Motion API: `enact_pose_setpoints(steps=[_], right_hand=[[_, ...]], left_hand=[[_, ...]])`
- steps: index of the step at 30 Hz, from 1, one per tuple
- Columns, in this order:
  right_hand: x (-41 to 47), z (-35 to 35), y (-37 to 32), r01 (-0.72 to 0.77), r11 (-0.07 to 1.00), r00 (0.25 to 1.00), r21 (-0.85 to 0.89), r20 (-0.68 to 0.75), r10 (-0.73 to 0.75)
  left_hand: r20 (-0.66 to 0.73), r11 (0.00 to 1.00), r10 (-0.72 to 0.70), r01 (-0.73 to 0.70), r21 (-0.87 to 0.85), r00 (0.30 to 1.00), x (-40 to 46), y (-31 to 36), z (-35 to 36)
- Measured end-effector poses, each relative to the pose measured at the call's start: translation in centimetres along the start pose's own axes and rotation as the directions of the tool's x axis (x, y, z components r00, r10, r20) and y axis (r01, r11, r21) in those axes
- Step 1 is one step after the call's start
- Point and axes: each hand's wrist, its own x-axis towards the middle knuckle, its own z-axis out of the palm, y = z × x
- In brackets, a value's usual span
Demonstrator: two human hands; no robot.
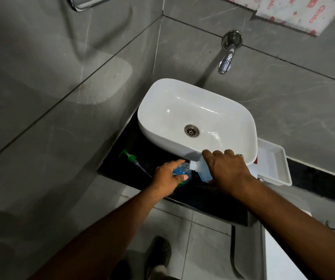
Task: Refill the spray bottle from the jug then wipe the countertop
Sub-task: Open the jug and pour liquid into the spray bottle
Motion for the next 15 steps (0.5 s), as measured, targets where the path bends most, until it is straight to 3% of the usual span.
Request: enact_pose_setpoints(steps=[15], right_hand=[[-0.05,-0.01,-0.08,-0.002,1.0,1.0,-0.023,0.001,0.002]], left_hand=[[0.004,1.0,-0.001,0.001,0.003,1.0,0.1,-0.1,-0.04]])
